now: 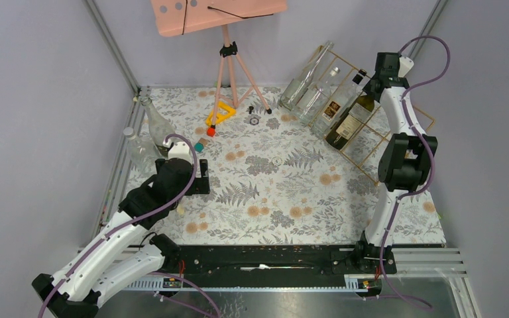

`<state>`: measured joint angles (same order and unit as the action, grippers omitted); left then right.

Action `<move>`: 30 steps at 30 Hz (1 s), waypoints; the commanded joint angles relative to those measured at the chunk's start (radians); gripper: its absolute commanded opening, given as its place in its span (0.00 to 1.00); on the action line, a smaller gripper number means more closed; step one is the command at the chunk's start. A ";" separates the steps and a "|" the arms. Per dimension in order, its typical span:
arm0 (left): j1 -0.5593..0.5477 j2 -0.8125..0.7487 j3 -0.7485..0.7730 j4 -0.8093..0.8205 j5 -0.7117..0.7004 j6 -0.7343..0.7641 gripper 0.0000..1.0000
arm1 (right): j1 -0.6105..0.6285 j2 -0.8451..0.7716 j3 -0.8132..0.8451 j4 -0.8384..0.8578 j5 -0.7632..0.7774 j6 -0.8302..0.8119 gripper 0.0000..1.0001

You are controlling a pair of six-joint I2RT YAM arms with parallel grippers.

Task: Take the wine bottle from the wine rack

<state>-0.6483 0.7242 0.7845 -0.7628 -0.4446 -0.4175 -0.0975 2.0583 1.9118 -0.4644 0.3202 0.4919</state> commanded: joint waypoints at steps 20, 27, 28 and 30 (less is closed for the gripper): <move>-0.004 -0.002 0.006 0.029 0.012 0.007 0.99 | 0.000 -0.255 -0.205 0.188 -0.068 -0.017 0.00; -0.004 -0.004 0.006 0.030 0.013 0.006 0.99 | 0.076 -0.366 -0.216 0.207 0.006 -0.140 0.00; -0.004 -0.004 0.006 0.029 0.014 0.007 0.99 | 0.090 -0.386 -0.222 0.215 0.021 -0.163 0.00; -0.004 -0.006 0.006 0.030 0.014 0.006 0.99 | 0.133 -0.430 -0.243 0.237 0.043 -0.196 0.00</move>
<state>-0.6483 0.7280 0.7845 -0.7628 -0.4431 -0.4179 -0.0406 1.7813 1.6657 -0.3523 0.3065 0.3790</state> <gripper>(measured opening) 0.988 0.415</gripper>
